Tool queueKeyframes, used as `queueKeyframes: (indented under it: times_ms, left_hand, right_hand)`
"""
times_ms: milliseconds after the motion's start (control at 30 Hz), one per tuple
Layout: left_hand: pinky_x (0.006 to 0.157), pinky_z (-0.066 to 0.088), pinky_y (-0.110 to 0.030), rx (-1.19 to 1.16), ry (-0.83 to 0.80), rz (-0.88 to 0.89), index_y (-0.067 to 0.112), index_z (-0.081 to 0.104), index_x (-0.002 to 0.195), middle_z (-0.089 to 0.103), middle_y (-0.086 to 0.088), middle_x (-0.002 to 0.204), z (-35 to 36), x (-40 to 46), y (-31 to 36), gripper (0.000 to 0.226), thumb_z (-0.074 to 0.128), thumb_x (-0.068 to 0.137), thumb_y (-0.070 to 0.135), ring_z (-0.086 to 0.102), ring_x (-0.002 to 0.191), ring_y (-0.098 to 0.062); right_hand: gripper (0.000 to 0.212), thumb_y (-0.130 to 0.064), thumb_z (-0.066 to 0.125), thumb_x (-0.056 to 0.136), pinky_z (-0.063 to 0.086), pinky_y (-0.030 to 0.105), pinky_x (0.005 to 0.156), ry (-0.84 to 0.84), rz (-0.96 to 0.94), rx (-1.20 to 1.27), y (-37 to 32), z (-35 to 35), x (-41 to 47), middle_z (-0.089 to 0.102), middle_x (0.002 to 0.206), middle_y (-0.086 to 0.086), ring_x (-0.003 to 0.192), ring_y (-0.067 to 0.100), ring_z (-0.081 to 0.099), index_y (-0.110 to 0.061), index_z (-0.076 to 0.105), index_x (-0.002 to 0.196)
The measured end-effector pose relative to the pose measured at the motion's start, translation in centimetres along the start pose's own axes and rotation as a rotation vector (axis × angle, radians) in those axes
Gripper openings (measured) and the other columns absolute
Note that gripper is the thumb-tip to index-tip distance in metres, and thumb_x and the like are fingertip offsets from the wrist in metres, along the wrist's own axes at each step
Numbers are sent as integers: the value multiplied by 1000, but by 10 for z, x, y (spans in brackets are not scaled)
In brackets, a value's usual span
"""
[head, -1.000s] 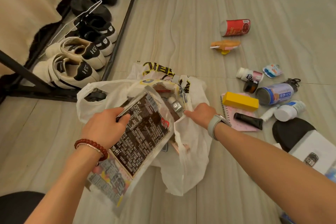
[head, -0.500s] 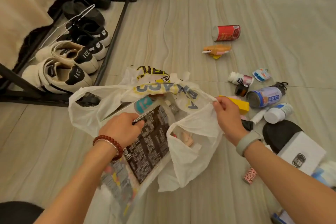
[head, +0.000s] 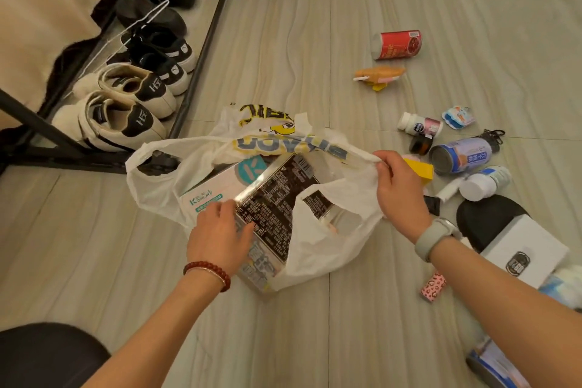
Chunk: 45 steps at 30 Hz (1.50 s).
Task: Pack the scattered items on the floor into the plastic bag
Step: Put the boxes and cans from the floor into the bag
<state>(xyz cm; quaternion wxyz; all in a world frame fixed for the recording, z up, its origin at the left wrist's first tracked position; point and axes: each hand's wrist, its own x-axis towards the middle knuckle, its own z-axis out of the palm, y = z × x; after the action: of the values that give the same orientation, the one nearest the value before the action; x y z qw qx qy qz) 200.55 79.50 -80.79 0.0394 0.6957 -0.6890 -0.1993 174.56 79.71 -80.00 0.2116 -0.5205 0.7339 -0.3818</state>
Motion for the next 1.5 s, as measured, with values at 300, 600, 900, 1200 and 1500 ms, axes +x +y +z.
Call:
queueKeyframes:
  times_ms: [300, 600, 900, 1200, 1500]
  left_hand:
    - [96, 36, -44, 238, 55, 105, 16, 32, 135, 39, -11, 132, 27, -2, 8, 74, 67, 75, 42, 37, 119, -30]
    - [90, 35, -47, 238, 123, 38, 14, 40, 127, 45, -14, 123, 34, -1, 5, 73, 74, 68, 40, 41, 111, -33]
    - [82, 44, -35, -232, 36, 15, 10, 50, 119, 60, -9, 115, 30, 0, 11, 31, 53, 90, 23, 57, 102, -27]
    - [71, 37, -23, -514, 199, -64, 5, 60, 107, 54, 0, 89, 10, 6, 13, 22, 53, 90, 16, 53, 83, -18]
    - [72, 44, -30, -537, 229, -61, 6, 60, 104, 57, -2, 86, 14, -1, 19, 19, 54, 89, 15, 56, 81, -22]
  right_hand:
    - [75, 8, 53, 73, 44, 43, 85, -371, -322, -737, 13, -4, -21, 41, 141, 12, 115, 34, 49, -17, 31, 141]
    - [81, -46, 46, 90, 31, 46, 105, -576, -90, -851, 17, 20, -44, -8, 156, 6, 139, 32, 15, -17, -6, 145]
    - [85, 17, 45, 75, 42, 39, 100, -772, -261, -713, 29, 3, -46, -1, 154, 5, 135, 31, 24, -30, 21, 143]
    - [49, -42, 34, 94, 26, 40, 111, -677, 309, -124, 34, 2, -51, 53, 127, 1, 133, 22, 28, -24, 35, 139]
    - [83, -65, 50, 76, 11, 53, 113, -801, -149, -718, 19, 25, -95, -2, 156, 6, 143, 28, 0, -17, 25, 138]
